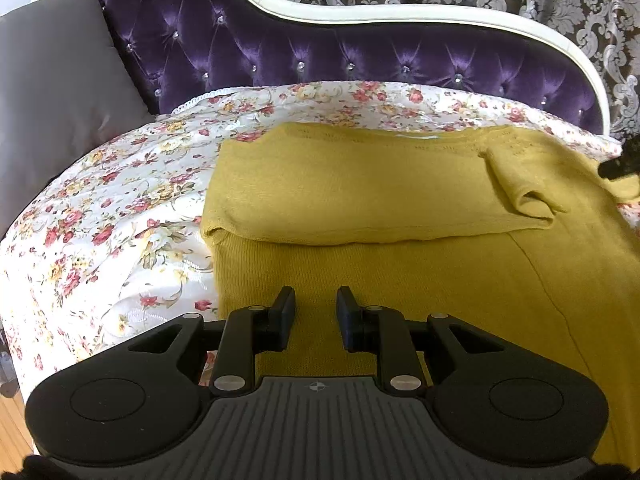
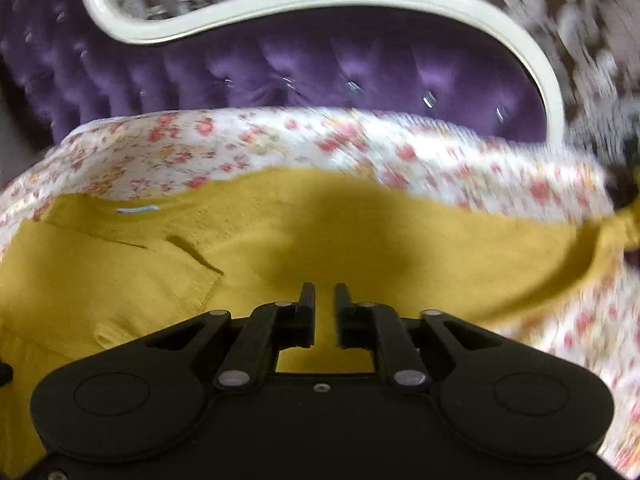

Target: Fold small clothes

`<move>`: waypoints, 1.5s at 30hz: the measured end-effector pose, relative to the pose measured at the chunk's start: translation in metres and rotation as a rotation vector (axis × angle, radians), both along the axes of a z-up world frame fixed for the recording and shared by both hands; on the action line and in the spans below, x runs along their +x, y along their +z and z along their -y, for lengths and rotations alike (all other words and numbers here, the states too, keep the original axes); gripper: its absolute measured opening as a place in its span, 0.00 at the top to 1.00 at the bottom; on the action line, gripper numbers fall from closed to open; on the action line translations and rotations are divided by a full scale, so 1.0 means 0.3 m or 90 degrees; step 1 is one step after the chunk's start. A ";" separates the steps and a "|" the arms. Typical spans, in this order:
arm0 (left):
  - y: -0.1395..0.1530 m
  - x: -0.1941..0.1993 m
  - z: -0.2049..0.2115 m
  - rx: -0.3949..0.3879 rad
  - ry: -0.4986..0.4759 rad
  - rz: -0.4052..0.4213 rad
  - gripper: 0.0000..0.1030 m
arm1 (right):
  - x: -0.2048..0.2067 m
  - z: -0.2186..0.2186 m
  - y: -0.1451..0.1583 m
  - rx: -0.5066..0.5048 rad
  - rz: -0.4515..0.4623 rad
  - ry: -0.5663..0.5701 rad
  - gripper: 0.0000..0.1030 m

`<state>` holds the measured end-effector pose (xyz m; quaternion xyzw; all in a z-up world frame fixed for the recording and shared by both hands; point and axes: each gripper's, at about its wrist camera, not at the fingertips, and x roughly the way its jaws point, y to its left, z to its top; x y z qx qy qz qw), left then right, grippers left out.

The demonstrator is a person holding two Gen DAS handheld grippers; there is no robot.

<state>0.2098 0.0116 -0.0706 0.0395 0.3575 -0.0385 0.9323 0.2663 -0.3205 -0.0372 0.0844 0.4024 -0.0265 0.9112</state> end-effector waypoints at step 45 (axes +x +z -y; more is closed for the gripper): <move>0.203 0.183 -0.068 -0.010 -0.004 0.058 0.77 | 0.155 0.113 -0.001 0.107 0.100 0.087 0.37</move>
